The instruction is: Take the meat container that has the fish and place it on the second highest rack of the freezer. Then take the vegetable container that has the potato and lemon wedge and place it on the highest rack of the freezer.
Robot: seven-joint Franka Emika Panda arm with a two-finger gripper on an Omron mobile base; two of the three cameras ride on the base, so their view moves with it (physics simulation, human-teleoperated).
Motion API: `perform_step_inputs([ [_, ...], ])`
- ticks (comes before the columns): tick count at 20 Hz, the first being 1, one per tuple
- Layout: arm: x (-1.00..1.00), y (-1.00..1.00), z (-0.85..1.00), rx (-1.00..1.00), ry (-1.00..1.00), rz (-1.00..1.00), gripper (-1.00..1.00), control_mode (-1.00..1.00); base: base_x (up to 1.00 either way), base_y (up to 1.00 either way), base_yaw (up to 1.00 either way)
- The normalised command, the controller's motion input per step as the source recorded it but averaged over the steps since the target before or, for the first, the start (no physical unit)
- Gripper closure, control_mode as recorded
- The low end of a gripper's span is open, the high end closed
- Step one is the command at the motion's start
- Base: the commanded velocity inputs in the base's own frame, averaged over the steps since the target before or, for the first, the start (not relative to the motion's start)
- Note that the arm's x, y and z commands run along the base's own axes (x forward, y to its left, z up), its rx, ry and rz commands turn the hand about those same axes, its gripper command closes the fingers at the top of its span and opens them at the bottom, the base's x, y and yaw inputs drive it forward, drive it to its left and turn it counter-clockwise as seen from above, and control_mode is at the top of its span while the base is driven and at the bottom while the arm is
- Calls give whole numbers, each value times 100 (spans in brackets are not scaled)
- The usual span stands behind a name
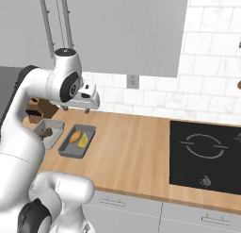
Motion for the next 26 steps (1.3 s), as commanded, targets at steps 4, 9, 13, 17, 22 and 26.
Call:
perform_step_inputs([
  [4,-50,4,-41,4,4,0,-100,-100,0,0,0],
  [9,-18,13,-36,0,13,-16,-100,-100,0,0,0],
  [13,0,14,-42,3,39,-23,-100,-100,0,0,0],
  [17,0,11,-39,16,24,-32,-100,-100,0,0,0],
  [22,1,11,-53,20,9,-48,-100,-100,0,0,0],
  [26,0,3,-44,0,0,-55,-100,-100,0,0,0],
])
